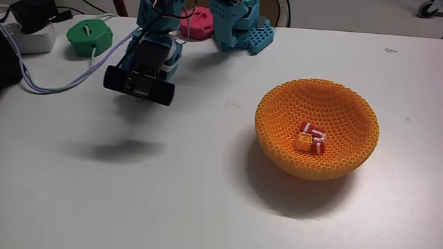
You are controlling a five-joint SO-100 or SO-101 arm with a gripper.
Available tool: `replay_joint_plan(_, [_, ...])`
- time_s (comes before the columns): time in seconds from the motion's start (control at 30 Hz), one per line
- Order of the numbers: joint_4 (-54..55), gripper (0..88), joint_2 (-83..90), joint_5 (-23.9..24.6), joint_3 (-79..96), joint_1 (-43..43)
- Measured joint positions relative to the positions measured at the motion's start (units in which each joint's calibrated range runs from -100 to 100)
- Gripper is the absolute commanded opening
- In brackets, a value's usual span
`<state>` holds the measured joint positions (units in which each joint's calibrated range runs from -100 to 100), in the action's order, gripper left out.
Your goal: Place cube pieces into the yellow basket
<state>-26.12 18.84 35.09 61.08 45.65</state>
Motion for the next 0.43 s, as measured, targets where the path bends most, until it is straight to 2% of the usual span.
replay_joint_plan(0.03, [1.00,1.2,-0.59,0.59,0.20,0.00])
replay_joint_plan(0.07, [1.66,0.0,-0.98,1.22,0.20,0.00])
replay_joint_plan(0.27, [2.44,0.0,-1.18,-0.93,-1.18,0.19])
replay_joint_plan(0.43, [-4.99,0.0,6.39,-1.66,-8.08,-3.97])
